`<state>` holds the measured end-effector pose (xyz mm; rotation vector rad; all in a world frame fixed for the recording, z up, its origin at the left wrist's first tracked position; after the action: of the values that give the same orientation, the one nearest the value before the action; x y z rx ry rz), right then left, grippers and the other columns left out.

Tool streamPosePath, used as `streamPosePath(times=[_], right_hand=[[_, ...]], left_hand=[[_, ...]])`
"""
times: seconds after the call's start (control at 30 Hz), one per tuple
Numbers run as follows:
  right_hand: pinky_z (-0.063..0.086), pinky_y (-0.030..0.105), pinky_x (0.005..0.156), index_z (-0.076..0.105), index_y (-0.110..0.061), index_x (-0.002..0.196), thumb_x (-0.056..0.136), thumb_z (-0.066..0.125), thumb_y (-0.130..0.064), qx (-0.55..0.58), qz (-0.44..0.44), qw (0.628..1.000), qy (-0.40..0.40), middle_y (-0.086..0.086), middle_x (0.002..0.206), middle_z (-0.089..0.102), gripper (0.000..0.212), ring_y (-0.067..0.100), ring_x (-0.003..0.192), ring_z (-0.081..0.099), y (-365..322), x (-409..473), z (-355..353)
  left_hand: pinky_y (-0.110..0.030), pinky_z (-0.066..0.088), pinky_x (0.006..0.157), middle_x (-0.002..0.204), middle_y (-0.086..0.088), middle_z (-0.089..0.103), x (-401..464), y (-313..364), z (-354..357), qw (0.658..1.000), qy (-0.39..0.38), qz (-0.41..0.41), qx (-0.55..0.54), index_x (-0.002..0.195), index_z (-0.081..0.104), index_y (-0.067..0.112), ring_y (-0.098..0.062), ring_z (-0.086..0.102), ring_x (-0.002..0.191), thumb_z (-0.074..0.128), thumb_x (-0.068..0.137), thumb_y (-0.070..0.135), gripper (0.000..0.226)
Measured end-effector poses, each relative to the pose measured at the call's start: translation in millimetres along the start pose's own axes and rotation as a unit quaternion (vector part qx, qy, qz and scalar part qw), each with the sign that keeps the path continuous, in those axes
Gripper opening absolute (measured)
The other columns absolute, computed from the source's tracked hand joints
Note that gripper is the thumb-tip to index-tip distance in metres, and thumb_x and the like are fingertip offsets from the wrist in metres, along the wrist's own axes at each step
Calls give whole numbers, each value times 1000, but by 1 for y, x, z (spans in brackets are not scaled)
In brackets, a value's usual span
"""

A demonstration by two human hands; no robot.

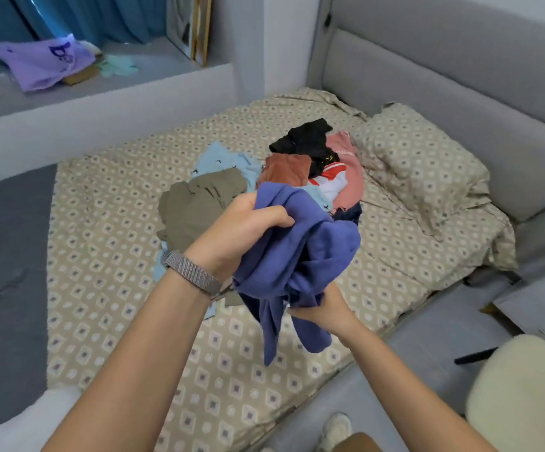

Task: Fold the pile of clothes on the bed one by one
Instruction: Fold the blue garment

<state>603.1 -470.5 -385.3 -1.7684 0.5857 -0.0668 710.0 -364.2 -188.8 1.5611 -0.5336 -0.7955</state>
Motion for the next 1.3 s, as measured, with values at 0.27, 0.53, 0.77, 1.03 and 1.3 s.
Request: streamPosePath(times=[0.27, 0.53, 0.77, 1.03, 1.3], right_hand=[[54, 37, 85, 62, -32, 108, 98, 53, -39, 197, 167, 956, 137, -2, 105, 71, 16, 14, 97, 66, 39, -42, -133], [49, 40, 100, 61, -14, 121, 104, 40, -21, 363, 147, 900, 192, 10, 123, 67, 28, 20, 112, 63, 58, -34, -279], [55, 34, 81, 63, -19, 120, 103, 39, -32, 376, 133, 910, 117, 5, 116, 71, 32, 19, 109, 66, 45, -26, -386], [51, 24, 79, 65, -8, 106, 94, 58, -7, 155, 92, 975, 131, 8, 100, 71, 14, 16, 93, 65, 48, 29, -443], [53, 26, 79, 69, -23, 94, 92, 62, -11, 123, 69, 974, 175, -3, 94, 73, 14, 11, 88, 67, 41, 90, -465]], left_hand=[[-26, 50, 73, 87, -11, 66, 51, 24, 69, 996, -69, -22, -44, 92, 67, 7, -18, 63, 81, 71, 71, 18, 24], [-20, 53, 70, 90, 5, 75, 125, -27, 183, 996, -50, -40, 69, 94, 72, 20, -7, 69, 84, 68, 88, 26, 10], [-27, 52, 71, 98, -1, 72, 187, -45, 262, 996, 37, -80, -13, 101, 69, 18, -17, 67, 91, 68, 88, 26, 15], [-23, 52, 75, 103, 4, 71, 224, -64, 272, 994, 50, -81, 61, 110, 67, 18, -12, 66, 95, 68, 89, 27, 23], [-22, 51, 69, 99, -1, 72, 280, -73, 268, 991, 73, -109, 23, 108, 67, 15, -15, 67, 91, 68, 89, 27, 23]])
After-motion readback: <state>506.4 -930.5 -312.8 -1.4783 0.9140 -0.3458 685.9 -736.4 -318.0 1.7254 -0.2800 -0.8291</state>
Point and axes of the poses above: each hand's wrist, its own x-axis towards the middle knuckle, its own z-axis out of the palm, y = z × x, the point moved 7 cm from there along x, towards the middle knuckle
